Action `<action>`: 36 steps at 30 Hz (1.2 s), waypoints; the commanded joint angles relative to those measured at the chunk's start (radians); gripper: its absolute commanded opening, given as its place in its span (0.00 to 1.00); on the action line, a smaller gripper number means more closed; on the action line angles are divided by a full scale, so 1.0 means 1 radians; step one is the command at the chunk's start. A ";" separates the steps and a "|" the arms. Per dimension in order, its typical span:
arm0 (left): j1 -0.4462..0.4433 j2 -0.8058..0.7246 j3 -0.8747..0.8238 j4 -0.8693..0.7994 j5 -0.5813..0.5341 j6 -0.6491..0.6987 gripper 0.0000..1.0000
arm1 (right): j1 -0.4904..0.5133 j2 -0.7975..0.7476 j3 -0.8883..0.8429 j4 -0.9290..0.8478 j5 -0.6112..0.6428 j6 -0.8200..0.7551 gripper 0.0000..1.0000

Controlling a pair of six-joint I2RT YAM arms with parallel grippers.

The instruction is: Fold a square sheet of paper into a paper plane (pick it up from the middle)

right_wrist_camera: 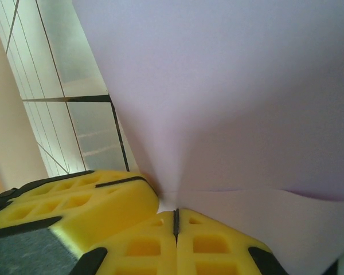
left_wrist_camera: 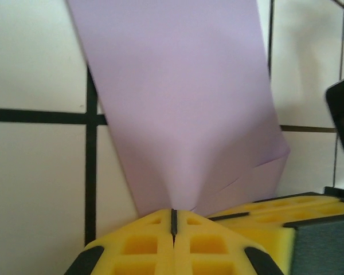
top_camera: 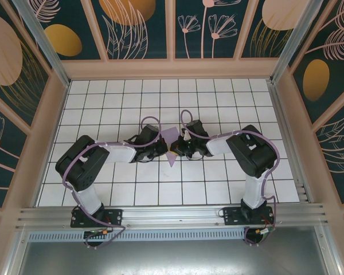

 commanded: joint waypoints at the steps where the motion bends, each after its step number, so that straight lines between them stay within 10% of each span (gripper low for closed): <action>1: -0.004 0.015 -0.023 -0.051 -0.024 0.028 0.00 | -0.012 -0.070 -0.010 -0.017 -0.005 -0.049 0.00; 19: -0.003 0.016 0.006 -0.108 -0.098 0.049 0.00 | -0.061 -0.044 0.037 -0.157 0.049 -0.240 0.00; 36: -0.004 -0.100 0.050 -0.146 -0.107 0.084 0.00 | -0.038 -0.073 -0.066 -0.134 0.187 0.004 0.00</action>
